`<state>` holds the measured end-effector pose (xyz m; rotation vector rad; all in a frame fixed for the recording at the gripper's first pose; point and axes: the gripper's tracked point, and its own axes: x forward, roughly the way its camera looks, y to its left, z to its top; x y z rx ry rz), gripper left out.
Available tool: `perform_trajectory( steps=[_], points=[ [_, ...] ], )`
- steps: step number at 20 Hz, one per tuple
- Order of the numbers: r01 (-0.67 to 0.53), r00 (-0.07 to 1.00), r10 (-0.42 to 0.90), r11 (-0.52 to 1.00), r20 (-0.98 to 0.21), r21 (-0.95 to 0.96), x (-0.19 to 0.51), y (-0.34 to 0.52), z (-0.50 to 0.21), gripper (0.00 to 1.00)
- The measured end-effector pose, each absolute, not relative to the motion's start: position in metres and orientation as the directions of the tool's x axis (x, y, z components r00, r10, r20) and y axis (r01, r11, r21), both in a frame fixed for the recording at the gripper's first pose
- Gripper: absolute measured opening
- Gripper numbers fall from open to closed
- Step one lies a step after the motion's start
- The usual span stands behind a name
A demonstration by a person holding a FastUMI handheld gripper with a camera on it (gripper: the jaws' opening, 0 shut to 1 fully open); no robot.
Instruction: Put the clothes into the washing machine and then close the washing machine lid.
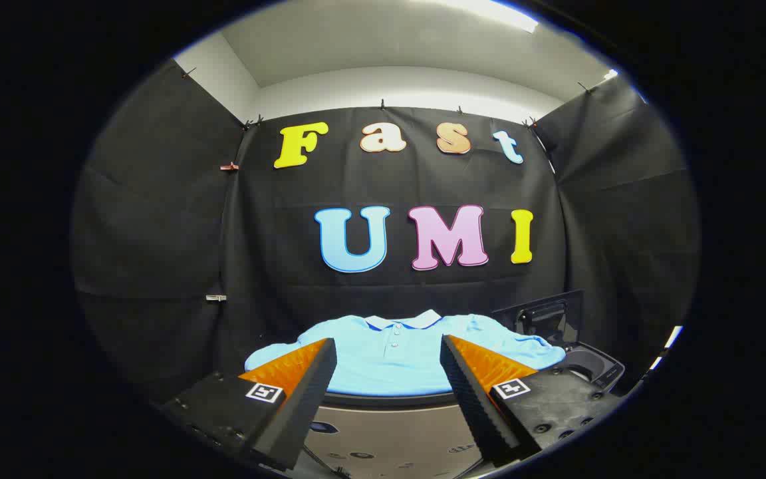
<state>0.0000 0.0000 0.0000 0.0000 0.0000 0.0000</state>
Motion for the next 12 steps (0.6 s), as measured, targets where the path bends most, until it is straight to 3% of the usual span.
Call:
perform_trajectory(
  steps=[12],
  points=[
    [-0.002, 1.0, 0.002, 1.0, 0.004, -0.002, -0.0063, -0.0007, 0.0044, 0.98]
  ],
)
